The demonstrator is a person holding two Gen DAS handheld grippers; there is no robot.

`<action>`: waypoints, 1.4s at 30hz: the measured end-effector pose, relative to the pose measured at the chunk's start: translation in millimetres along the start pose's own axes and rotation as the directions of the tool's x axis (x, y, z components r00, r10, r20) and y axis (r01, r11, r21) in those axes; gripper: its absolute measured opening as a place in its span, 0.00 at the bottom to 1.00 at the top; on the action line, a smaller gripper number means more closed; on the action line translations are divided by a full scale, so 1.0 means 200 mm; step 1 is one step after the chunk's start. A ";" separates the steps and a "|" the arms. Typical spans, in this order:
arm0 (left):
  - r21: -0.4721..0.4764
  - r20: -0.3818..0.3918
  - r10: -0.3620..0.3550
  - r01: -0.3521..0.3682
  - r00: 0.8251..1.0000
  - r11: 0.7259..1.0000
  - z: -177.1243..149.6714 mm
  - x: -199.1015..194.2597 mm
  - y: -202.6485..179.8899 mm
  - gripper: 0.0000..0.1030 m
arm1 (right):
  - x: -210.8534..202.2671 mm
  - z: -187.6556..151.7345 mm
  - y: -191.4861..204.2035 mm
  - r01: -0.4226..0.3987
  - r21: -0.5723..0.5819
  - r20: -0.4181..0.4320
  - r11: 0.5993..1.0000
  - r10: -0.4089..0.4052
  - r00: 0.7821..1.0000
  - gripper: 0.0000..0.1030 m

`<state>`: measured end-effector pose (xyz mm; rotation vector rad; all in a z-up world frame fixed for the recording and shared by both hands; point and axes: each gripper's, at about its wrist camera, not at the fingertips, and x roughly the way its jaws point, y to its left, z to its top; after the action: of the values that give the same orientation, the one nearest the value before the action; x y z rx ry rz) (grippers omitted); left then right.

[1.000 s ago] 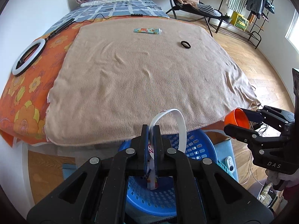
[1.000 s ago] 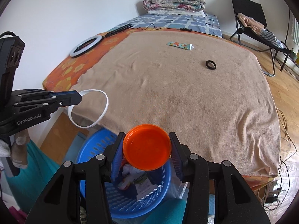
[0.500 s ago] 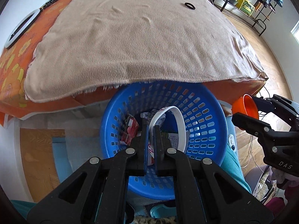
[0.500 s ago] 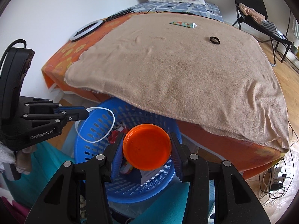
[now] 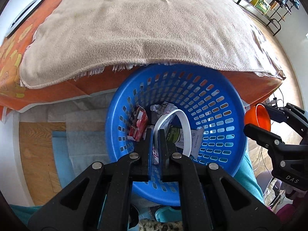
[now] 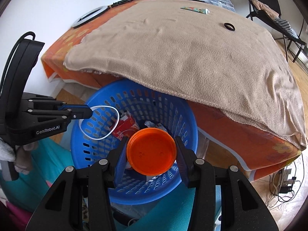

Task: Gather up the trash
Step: 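Carry the wristband and orange cap over the blue basket and open both tools, then move both tools back over the blanket toward the lotion tube and hair tie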

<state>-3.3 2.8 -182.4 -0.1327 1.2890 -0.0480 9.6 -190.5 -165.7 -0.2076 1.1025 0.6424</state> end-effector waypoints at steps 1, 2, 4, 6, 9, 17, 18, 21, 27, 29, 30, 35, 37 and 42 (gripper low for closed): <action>0.000 -0.001 0.002 -0.002 1.000 1.000 0.00 0.00 0.00 0.03 | 0.01 0.00 0.00 0.001 0.000 -0.004 1.000 -0.001 1.000 0.43; -0.001 -0.002 0.004 -0.004 1.000 1.000 0.00 0.01 0.00 0.03 | 0.01 0.00 0.00 0.003 0.001 -0.009 1.000 -0.003 1.000 0.43; -0.005 -0.006 0.005 -0.005 1.000 1.000 0.00 0.01 0.00 0.03 | 0.02 -0.01 0.00 0.004 0.006 -0.016 1.000 -0.004 1.000 0.43; -0.009 -0.014 0.007 -0.007 1.000 1.000 0.01 0.02 0.00 0.10 | 0.03 -0.01 0.00 0.008 0.009 -0.023 1.000 -0.008 1.000 0.45; -0.014 -0.008 0.013 -0.013 1.000 1.000 0.00 0.02 0.01 0.42 | 0.04 -0.02 -0.01 0.017 0.012 -0.027 1.000 -0.016 1.000 0.54; -0.016 -0.001 0.032 -0.032 0.999 0.999 0.00 0.01 0.01 0.47 | 0.05 -0.02 -0.01 0.049 0.016 -0.040 0.999 -0.048 0.998 0.63; -0.016 -0.001 0.032 -0.032 0.999 0.999 0.00 0.01 0.01 0.47 | 0.05 -0.02 -0.02 0.055 0.018 -0.043 0.998 -0.054 0.998 0.63; -0.016 0.005 0.035 -0.035 0.999 0.999 0.00 0.00 0.01 0.48 | 0.05 -0.02 -0.02 0.079 0.021 -0.043 0.997 -0.078 0.996 0.63; -0.023 0.016 0.039 -0.039 0.999 0.999 0.01 -0.01 0.01 0.59 | 0.04 -0.01 -0.04 0.135 0.021 -0.034 0.991 -0.134 0.990 0.67; -0.026 0.017 0.037 -0.037 0.999 0.999 0.02 -0.02 0.01 0.59 | 0.03 -0.01 -0.04 0.152 0.020 -0.028 0.988 -0.151 0.988 0.68; -0.026 0.017 0.035 -0.035 0.999 0.999 0.02 -0.02 0.01 0.59 | 0.02 -0.01 -0.04 0.160 0.020 -0.026 0.987 -0.159 0.987 0.68; -0.019 0.030 0.028 -0.028 0.999 0.999 0.06 -0.06 0.00 0.59 | 0.00 0.01 -0.07 0.200 0.029 -0.024 0.979 -0.199 0.980 0.68; -0.009 0.042 0.023 -0.022 0.999 1.000 0.10 -0.08 -0.01 0.59 | -0.01 0.02 -0.09 0.213 0.034 -0.019 0.977 -0.212 0.977 0.68; 0.019 0.077 0.016 -0.018 0.997 1.000 0.20 -0.13 -0.04 0.59 | -0.05 0.06 -0.13 0.215 0.052 0.001 0.975 -0.216 0.976 0.68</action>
<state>27.6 1.5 -145.8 -0.1057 1.2124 -0.0409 29.7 -209.8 -155.2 -0.2765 1.0713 0.4202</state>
